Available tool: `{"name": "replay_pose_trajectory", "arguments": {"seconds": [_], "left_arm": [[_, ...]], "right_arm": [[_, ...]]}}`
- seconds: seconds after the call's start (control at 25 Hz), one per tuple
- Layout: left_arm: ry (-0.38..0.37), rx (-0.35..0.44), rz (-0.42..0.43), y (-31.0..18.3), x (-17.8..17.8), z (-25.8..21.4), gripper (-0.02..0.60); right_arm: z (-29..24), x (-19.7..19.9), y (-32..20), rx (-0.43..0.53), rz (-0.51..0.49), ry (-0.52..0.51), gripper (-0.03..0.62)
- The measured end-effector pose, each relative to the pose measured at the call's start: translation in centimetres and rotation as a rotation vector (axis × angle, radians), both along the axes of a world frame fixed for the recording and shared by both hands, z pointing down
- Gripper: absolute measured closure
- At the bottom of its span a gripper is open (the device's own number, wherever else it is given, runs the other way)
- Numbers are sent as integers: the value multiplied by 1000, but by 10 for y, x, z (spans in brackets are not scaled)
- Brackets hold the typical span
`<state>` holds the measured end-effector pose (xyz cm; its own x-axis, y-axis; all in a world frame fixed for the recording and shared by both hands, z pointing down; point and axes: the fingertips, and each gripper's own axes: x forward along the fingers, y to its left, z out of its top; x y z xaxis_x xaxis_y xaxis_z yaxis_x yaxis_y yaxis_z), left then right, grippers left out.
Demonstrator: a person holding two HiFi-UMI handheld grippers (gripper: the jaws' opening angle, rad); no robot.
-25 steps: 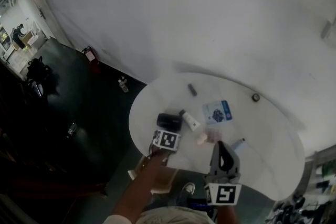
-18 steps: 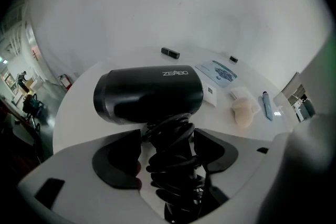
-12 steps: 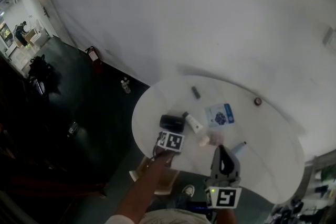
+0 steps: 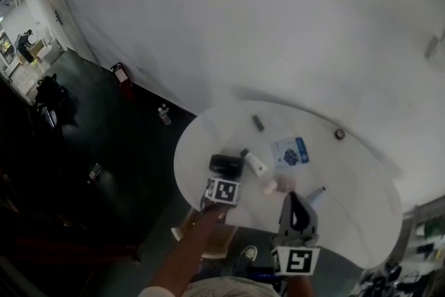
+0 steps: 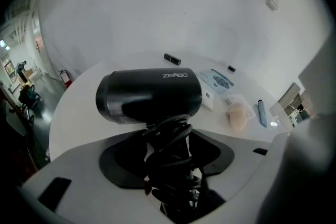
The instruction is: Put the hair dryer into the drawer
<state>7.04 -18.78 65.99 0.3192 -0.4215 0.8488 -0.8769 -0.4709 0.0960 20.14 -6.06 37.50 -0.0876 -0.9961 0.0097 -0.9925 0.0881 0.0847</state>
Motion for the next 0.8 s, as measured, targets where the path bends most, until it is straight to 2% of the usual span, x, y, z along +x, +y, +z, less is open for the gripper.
{"name": "replay_pose_trajectory", "arguments": {"seconds": [0.24, 0.56, 0.8], "left_arm": [[73, 42, -33, 7, -4, -10, 324], [160, 197, -75, 5, -12, -52, 324], [263, 381, -115, 7, -25, -112, 325]], "right_arm": [[-1, -6, -2, -5, -5, 5, 589], [-7, -21, -7, 18, -29, 6, 589], [-11, -31, -9, 32, -47, 9, 589]]}}
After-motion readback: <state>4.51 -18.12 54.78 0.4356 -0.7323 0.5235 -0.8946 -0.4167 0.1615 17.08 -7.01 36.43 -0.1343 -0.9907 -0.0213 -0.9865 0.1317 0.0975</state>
